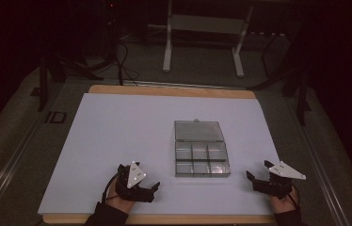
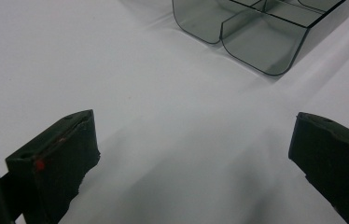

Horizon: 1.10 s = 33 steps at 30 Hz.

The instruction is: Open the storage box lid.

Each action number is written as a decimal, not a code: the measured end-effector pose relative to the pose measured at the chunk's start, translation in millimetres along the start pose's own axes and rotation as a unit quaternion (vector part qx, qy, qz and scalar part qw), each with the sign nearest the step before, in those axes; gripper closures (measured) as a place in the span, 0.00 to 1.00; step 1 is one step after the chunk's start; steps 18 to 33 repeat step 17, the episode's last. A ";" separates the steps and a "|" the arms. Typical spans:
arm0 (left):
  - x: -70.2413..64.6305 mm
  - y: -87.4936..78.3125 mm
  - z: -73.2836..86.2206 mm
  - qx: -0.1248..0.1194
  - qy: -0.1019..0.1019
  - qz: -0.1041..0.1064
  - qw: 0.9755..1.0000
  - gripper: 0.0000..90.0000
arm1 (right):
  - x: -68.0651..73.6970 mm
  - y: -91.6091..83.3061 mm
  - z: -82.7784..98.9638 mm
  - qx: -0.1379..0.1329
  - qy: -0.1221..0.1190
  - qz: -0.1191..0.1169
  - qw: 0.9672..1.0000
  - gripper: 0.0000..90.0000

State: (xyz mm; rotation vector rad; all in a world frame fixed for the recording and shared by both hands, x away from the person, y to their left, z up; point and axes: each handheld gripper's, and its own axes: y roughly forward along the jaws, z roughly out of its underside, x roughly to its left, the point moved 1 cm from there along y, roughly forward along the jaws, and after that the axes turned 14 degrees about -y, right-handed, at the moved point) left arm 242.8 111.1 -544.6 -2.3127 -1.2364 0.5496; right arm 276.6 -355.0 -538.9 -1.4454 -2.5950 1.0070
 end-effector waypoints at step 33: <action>0.9 -0.2 -0.1 -0.002 -0.007 -0.007 1.000 0.03 | -0.6 0.7 0.1 0.002 0.003 -0.006 1.000 0.16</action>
